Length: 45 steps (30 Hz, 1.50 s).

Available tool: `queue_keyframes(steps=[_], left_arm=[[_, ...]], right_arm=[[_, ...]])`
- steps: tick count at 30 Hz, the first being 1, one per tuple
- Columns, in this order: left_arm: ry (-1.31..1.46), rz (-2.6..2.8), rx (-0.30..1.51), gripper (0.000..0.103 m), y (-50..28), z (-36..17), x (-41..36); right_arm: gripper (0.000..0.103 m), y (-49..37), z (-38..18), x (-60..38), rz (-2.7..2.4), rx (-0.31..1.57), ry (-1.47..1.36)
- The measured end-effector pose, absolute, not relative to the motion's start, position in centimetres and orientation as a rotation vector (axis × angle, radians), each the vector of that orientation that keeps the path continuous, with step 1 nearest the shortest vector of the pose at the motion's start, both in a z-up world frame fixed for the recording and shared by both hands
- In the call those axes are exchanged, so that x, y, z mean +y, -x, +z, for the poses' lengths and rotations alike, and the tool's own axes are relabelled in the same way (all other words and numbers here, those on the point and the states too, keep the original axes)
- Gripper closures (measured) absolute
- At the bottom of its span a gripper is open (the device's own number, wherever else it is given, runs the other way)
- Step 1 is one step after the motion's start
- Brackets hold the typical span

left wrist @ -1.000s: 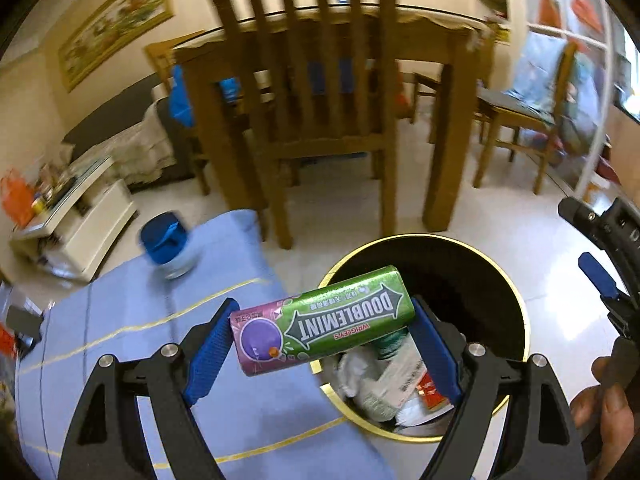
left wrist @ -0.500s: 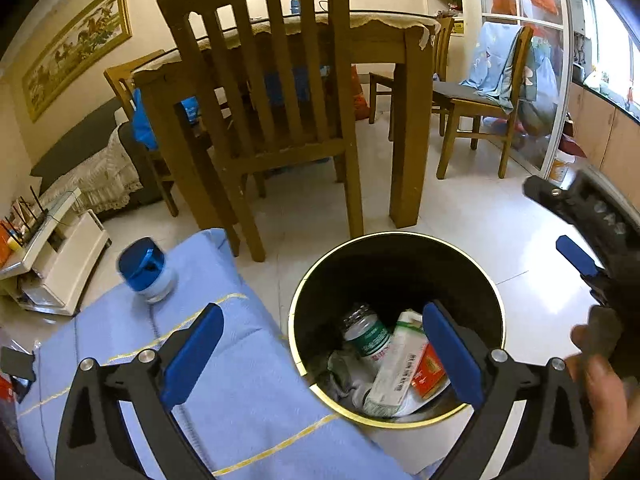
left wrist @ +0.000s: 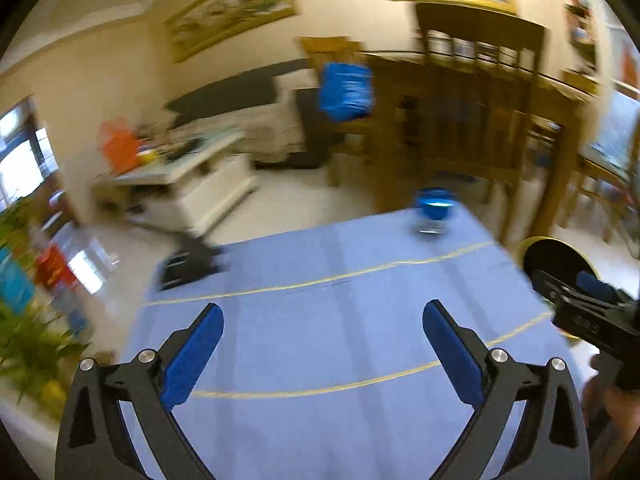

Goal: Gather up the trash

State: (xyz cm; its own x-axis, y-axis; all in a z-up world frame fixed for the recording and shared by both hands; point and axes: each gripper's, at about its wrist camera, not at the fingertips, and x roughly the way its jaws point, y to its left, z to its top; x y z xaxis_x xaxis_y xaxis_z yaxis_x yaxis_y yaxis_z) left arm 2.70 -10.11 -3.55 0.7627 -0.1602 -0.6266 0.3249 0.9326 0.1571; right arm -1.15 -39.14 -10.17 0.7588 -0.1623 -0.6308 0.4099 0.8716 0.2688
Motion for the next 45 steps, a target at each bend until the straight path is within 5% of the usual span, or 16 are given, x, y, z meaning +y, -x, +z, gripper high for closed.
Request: queue_keyframes(steps=[12, 45], left_arm=[[-0.075, -0.194, 0.549, 0.007, 0.0, 2.1, 2.4], [-0.081, -0.208, 0.567, 0.007, 0.1, 1.5, 2.6]], right_arm=[[0.005, 1.3, 2.1, -21.2, -0.020, 0.513, -0.178], [0.005, 2.4, 1.2, -19.8, -0.002, 0.552, -0.144]])
